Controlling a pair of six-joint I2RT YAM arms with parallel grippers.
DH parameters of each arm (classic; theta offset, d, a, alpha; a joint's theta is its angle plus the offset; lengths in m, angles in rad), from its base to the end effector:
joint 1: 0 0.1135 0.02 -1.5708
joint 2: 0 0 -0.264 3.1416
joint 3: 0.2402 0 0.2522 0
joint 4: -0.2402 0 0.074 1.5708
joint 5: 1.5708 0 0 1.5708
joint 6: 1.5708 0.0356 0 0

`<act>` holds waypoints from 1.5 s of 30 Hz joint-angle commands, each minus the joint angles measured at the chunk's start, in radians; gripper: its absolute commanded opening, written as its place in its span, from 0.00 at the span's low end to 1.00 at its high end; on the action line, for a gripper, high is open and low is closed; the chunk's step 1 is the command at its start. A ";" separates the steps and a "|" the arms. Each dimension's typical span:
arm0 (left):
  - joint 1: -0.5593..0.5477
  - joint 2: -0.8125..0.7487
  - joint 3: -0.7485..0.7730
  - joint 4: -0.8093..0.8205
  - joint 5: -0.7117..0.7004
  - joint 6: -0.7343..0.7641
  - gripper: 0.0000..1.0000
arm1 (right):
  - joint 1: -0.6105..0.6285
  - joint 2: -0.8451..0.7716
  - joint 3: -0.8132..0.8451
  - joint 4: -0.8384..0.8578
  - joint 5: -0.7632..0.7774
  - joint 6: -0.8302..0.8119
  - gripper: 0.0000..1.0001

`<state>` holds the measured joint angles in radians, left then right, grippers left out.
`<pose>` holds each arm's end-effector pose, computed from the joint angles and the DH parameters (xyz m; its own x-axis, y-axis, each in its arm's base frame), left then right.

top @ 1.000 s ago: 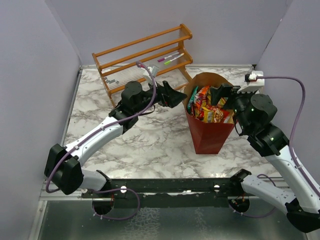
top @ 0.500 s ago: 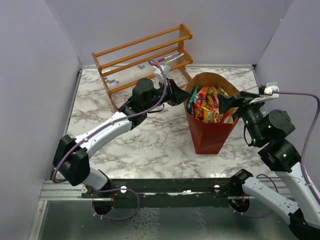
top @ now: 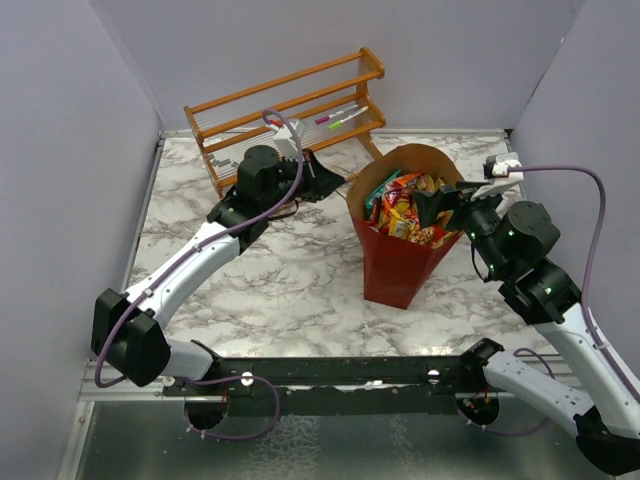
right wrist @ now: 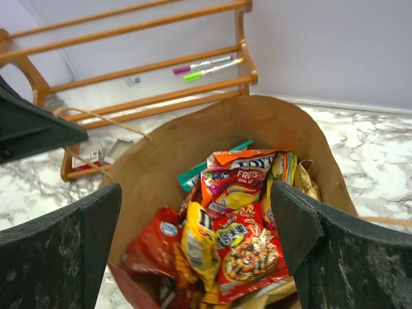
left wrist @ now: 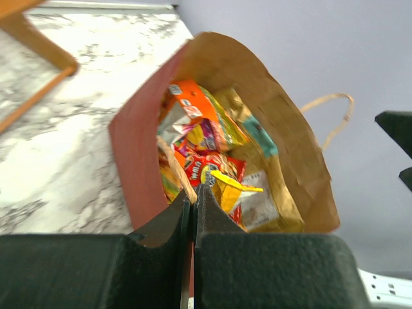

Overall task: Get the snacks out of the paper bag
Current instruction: Move the paper bag to the center of the board, then adjust the paper bag at the center of the board.

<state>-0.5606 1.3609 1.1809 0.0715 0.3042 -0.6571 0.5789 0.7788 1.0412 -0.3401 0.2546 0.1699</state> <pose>0.2688 -0.1813 0.3752 -0.5365 -0.3513 -0.7673 0.5453 0.5496 -0.6329 0.1399 0.0807 0.4120 -0.1180 0.1184 -0.9859 -0.3037 0.9410 0.1493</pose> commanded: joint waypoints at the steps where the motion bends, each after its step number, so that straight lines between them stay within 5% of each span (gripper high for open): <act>1: 0.081 -0.124 0.007 -0.048 -0.025 0.063 0.00 | 0.004 0.053 0.014 -0.004 -0.086 0.001 0.99; 11: 0.177 -0.257 0.075 -0.295 -0.222 0.329 0.00 | 0.004 0.155 0.031 0.034 -0.221 0.024 0.99; 23: 0.185 -0.266 0.169 -0.321 -0.389 0.472 0.00 | 0.003 0.264 0.038 0.052 -0.427 0.104 0.99; 27: 0.185 -0.270 0.169 -0.256 -0.301 0.457 0.00 | 0.004 0.280 0.036 0.054 -0.452 0.112 0.99; 36: 0.183 -0.266 0.069 0.036 0.164 0.333 0.00 | 0.004 0.300 0.054 0.028 -0.454 0.092 0.99; 45: 0.183 -0.270 -0.014 0.130 0.253 0.309 0.00 | 0.004 0.351 0.023 0.053 -0.457 -0.212 0.94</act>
<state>-0.3817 1.1275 1.1858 0.0078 0.4564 -0.3244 0.5789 1.1023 1.0611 -0.3244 -0.1741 0.1490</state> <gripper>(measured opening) 0.018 0.974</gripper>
